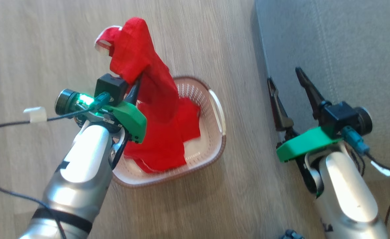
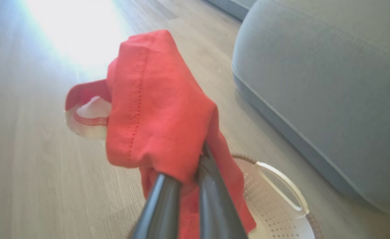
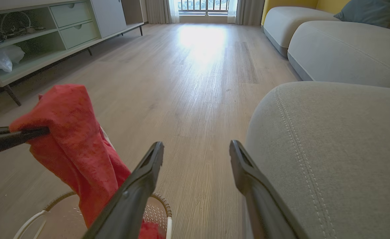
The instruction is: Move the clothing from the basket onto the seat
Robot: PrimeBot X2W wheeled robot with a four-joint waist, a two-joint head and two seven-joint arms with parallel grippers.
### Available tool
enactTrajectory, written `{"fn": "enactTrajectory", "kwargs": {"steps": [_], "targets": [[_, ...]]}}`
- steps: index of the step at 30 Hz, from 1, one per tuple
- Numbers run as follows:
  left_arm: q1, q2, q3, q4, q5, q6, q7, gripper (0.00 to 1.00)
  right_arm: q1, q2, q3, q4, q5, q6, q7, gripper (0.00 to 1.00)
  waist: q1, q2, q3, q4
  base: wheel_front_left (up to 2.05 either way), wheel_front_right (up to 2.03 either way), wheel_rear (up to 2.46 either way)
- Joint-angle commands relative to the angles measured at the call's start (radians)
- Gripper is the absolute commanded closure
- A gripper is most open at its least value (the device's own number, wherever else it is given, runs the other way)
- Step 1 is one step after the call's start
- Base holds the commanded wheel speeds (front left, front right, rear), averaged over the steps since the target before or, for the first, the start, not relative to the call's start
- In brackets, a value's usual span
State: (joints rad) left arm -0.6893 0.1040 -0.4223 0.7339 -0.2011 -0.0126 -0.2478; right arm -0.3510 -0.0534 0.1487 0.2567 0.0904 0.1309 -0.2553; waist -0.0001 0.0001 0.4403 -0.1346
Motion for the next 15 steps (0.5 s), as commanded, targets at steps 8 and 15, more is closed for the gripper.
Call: {"fn": "enactTrajectory", "kwargs": {"steps": [8, 15], "targets": [[0.12, 0.025, 0.135, -0.327, 0.06, 0.06, -0.014, 1.0, 0.083, 0.003, 0.023, 0.0, 0.008, 0.0, -0.006, 0.0, 0.0001, -0.0001, -0.212, 0.042, 0.0, 0.0, 0.0], [0.209, 0.003, 0.239, -0.599, 0.085, 0.061, -0.014, 1.0, 0.146, 0.003, 0.036, 0.003, 0.019, 0.0, -0.006, 0.0, 0.0001, -0.0001, -0.284, 0.05, 0.0, 0.0, 0.0]]}}
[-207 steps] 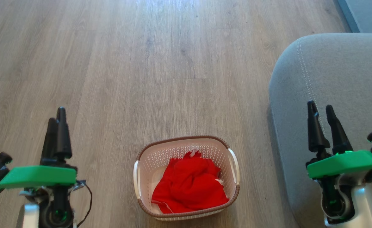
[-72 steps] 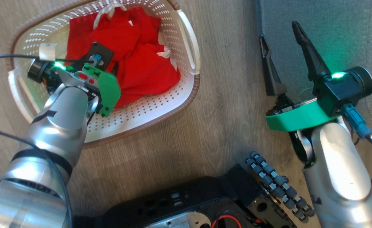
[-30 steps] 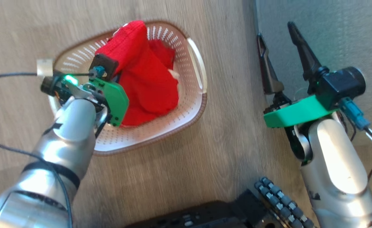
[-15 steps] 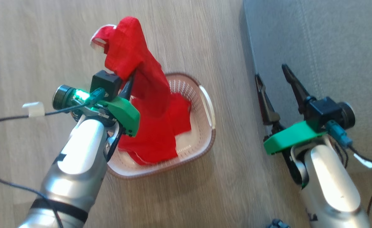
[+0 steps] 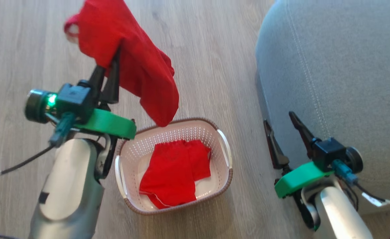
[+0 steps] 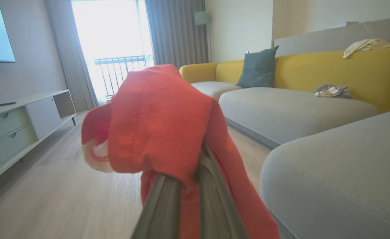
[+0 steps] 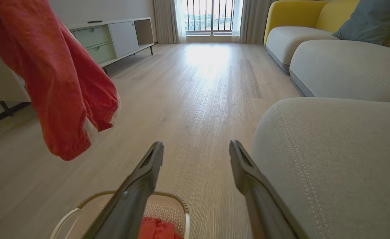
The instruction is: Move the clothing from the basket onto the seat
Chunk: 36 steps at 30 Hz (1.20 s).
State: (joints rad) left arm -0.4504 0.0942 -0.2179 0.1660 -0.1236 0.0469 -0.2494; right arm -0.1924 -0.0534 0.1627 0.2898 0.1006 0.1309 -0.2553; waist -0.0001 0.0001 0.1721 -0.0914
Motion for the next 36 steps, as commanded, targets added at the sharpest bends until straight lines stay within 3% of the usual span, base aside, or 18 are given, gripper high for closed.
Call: {"fn": "enactTrajectory", "kwargs": {"steps": [1, 9, 14, 22, 30, 36], "targets": [[-0.018, 0.007, 0.048, -0.063, 0.007, -0.003, -0.012, 1.0, -0.005, 0.003, 0.03, -0.037, 0.013, 0.0, -0.006, 0.0, 0.0001, -0.0001, -0.023, 0.008, 0.0, 0.0, 0.0], [0.017, -0.032, 0.146, -0.319, 0.002, -0.04, -0.012, 1.0, 0.05, 0.003, 0.074, -0.092, 0.01, 0.0, -0.006, 0.0, 0.0001, -0.0001, -0.075, 0.017, 0.0, 0.0, 0.0], [0.027, -0.042, 0.106, -0.419, -0.005, -0.071, -0.012, 1.0, 0.061, 0.003, 0.079, -0.104, -0.003, 0.0, -0.006, 0.0, 0.0001, -0.0001, -0.096, 0.02, 0.0, 0.0, 0.0], [0.067, -0.044, -0.045, -0.399, -0.039, -0.104, -0.012, 1.0, 0.066, 0.003, 0.089, -0.123, 0.0, 0.0, -0.006, 0.0, 0.0001, -0.0001, -0.108, 0.029, 0.0, 0.0, 0.0], [0.084, -0.044, -0.146, -0.365, -0.053, -0.061, -0.012, 1.0, 0.065, 0.003, 0.108, -0.139, 0.005, 0.0, -0.006, 0.0, 0.0001, -0.0001, -0.108, 0.034, 0.0, 0.0, 0.0], [0.079, -0.044, -0.139, -0.354, -0.053, -0.055, -0.012, 1.0, 0.059, -0.003, 0.111, -0.16, 0.001, 0.0, -0.006, 0.0, 0.0001, -0.0001, -0.117, 0.026, 0.0, 0.0, 0.0]]}}
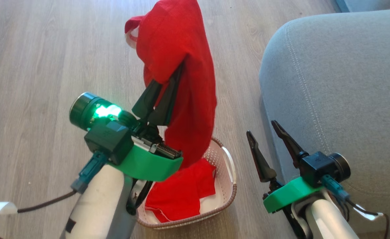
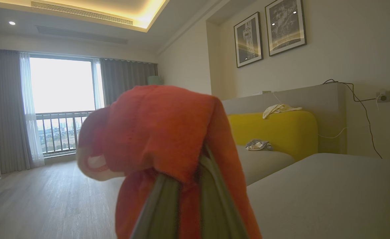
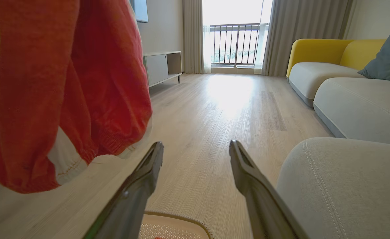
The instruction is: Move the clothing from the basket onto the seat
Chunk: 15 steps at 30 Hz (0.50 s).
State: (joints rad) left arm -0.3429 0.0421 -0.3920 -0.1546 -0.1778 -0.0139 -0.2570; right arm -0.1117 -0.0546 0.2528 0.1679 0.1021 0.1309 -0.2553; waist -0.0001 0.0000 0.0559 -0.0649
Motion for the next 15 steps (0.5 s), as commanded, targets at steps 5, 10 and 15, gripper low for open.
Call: {"fn": "enactTrajectory", "kwargs": {"steps": [5, 10, 15], "targets": [[-0.024, 0.008, 0.064, -0.024, 0.018, 0.008, -0.005, 1.0, -0.015, -0.027, 0.064, -0.079, 0.003, 0.0, -0.006, 0.0, 0.0001, 0.0, -0.007, -0.008, 0.0, 0.0, 0.0], [-0.021, 0.008, 0.098, -0.014, 0.04, 0.008, -0.005, 1.0, -0.012, -0.07, 0.156, -0.14, 0.029, 0.0, -0.006, 0.0, 0.0001, 0.0, -0.008, -0.014, 0.0, 0.0, 0.0], [-0.022, 0.008, 0.111, -0.001, 0.061, -0.003, -0.005, 1.0, -0.022, -0.134, 0.256, -0.21, 0.052, 0.0, -0.006, 0.0, 0.0001, 0.0, 0.0, -0.014, 0.0, 0.0, 0.0]]}}
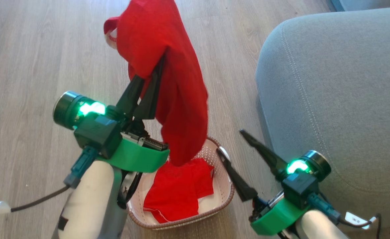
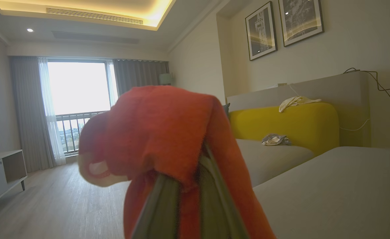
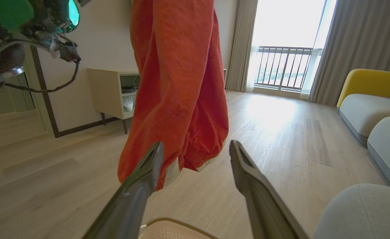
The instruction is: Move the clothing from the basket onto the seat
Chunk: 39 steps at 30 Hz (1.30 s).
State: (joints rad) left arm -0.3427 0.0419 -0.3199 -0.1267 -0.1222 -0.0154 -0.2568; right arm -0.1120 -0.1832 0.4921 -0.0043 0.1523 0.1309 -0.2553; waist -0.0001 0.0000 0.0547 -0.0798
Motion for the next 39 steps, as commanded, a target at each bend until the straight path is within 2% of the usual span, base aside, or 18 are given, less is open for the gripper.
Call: {"fn": "enactTrajectory", "kwargs": {"steps": [1, 10, 26, 33, 34, 35, 39], "targets": [[-0.022, 0.008, 0.038, -0.023, 0.009, -0.005, -0.005, 1.0, -0.026, -0.014, 0.029, -0.047, 0.001, 0.0, -0.006, 0.0, 0.0001, 0.0, 0.002, 0.001, 0.0, 0.0, 0.0], [-0.02, 0.008, -0.02, 0.004, 0.022, -0.018, -0.005, 1.0, -0.081, -0.004, 0.04, -0.052, -0.031, 0.0, -0.006, 0.0, 0.0001, 0.0, 0.009, 0.014, 0.0, 0.0, 0.0], [-0.022, 0.008, -0.213, 0.023, -0.024, -0.031, -0.005, 1.0, -0.187, 0.049, 0.026, 0.114, -0.066, 0.0, -0.006, 0.0, 0.0001, 0.0, 0.009, 0.056, 0.0, 0.0, 0.0], [-0.013, 0.008, -0.283, 0.043, -0.042, -0.043, -0.005, 1.0, -0.219, 0.095, -0.009, 0.186, -0.071, 0.0, -0.006, 0.0, 0.0001, 0.0, 0.008, 0.067, 0.0, 0.0, 0.0], [-0.013, 0.008, -0.288, 0.046, -0.044, -0.044, -0.005, 1.0, -0.218, 0.101, -0.014, 0.2, -0.064, 0.0, -0.006, 0.6, 0.0001, 0.0, 0.007, 0.07, 0.0, 0.0, 0.0], [-0.013, 0.008, -0.289, 0.049, -0.044, -0.045, -0.005, 1.0, -0.219, 0.107, -0.025, 0.206, -0.062, 0.0, -0.006, 1.0, 0.0001, 0.0, 0.005, 0.072, 0.0, 0.0, 0.0], [-0.005, 0.008, -0.266, 0.06, -0.047, -0.036, -0.005, 1.0, -0.211, 0.121, -0.063, 0.205, -0.06, 0.0, -0.006, 1.0, 0.0001, 0.0, 0.0, 0.08, 0.0, 0.0, 0.0]]}}
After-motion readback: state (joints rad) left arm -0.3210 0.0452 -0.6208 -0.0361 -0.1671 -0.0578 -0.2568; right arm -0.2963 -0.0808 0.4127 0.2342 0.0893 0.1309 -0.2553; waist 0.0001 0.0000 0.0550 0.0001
